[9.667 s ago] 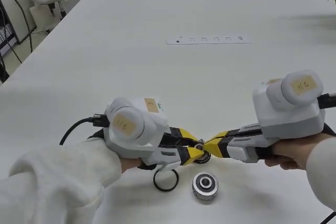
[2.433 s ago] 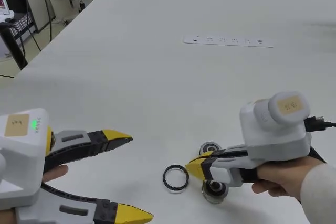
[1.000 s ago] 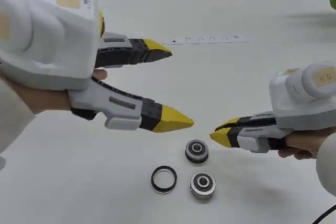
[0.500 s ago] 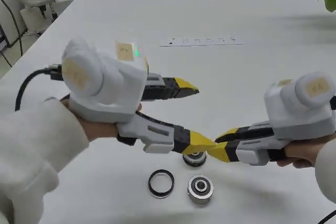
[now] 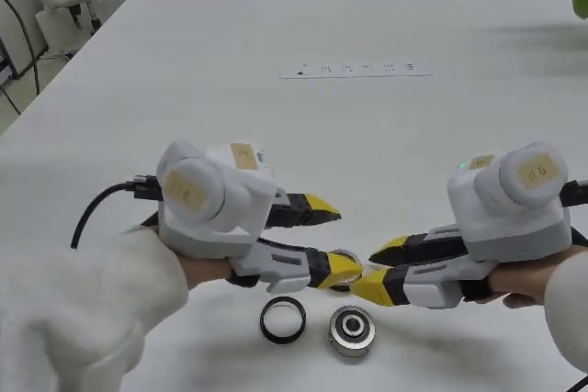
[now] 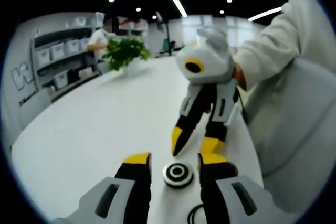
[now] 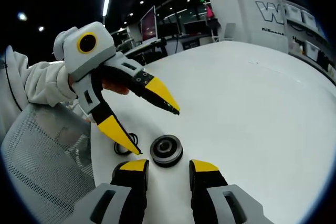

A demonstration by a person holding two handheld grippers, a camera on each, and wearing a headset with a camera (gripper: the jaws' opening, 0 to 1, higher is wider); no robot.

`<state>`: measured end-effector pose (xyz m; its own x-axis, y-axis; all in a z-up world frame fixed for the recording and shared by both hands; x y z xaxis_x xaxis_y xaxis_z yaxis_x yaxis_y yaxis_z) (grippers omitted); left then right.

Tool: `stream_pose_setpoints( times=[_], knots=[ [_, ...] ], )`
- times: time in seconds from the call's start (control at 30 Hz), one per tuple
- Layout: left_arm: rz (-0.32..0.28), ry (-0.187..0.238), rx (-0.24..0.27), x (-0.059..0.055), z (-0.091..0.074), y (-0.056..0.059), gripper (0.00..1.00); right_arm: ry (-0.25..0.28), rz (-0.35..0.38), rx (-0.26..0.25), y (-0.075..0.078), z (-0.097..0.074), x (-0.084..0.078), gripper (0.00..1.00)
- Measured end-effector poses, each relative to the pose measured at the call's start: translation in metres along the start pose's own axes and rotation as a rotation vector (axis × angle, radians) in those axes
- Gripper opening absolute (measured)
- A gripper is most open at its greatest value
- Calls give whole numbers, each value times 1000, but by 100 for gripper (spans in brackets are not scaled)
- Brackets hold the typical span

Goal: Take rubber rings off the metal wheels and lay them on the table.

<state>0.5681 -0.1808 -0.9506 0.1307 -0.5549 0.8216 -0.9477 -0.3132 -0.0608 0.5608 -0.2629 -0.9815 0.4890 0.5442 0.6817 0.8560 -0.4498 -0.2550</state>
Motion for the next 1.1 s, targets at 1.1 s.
stream_pose_setpoints(
  times=[1.1],
  knots=[
    [-61,-67,10,-22,11,4,14,-40,-126,-51,1,8,-6,0]
  ],
)
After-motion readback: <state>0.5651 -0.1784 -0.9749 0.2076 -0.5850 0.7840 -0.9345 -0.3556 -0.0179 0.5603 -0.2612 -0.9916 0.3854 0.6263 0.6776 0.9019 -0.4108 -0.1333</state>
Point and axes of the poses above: the centre of the closed fingertips' face, and the gripper's own axes: z roughly forward along the fingers, y roughly to its right, x roughly out of its top, the point moved 5 cm from there along -z, roughly backward along the fingers, and after that the axes turned 7 degrees about -y, right-handed, at the moved point
